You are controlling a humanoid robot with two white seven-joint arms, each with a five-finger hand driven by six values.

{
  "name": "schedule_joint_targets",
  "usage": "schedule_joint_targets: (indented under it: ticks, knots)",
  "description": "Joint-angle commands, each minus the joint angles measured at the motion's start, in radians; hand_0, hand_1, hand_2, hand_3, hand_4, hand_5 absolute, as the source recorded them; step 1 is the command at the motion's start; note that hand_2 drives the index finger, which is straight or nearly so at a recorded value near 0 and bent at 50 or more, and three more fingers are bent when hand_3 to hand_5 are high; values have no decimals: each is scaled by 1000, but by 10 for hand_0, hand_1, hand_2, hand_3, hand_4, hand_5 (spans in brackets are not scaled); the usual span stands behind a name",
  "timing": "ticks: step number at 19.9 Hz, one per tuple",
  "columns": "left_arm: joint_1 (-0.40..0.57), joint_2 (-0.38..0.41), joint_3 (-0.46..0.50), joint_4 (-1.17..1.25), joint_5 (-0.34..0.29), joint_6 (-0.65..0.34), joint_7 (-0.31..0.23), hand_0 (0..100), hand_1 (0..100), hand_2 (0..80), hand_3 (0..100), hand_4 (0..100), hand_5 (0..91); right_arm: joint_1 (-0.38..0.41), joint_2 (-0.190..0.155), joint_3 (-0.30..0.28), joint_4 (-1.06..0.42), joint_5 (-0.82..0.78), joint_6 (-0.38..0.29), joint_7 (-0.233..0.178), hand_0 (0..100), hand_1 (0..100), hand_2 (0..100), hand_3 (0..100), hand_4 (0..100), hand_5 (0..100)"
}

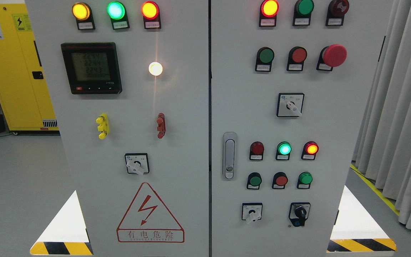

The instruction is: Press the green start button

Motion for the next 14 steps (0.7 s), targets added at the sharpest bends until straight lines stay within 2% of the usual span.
schedule_joint_targets:
  ticks: [1,7,9,12,14]
  knots:
    - [5,14,0,-26,0,1,1,120,556,0,0,0,0,0,-4,-20,0,32,0,-2,172,324,0,0,0,0]
    - [6,14,0,-26,0,1,1,120,556,0,0,0,0,0,-4,-20,-2,34,-7,1,171,324,0,0,0,0]
    - [6,14,0,-28,0,0,1,120,556,0,0,0,0,0,-6,-17,-24,45,-12,18,171,324,0,0,0,0]
    - [6,12,0,-26,0,0,1,120,556,0,0,0,0,6,7,-8,-171,58,-7,27,170,326,0,0,0,0]
    - [6,9,0,-26,0,0,1,120,556,0,0,0,0,17,11,-8,-263,124,-6,29,166,339,0,0,0,0]
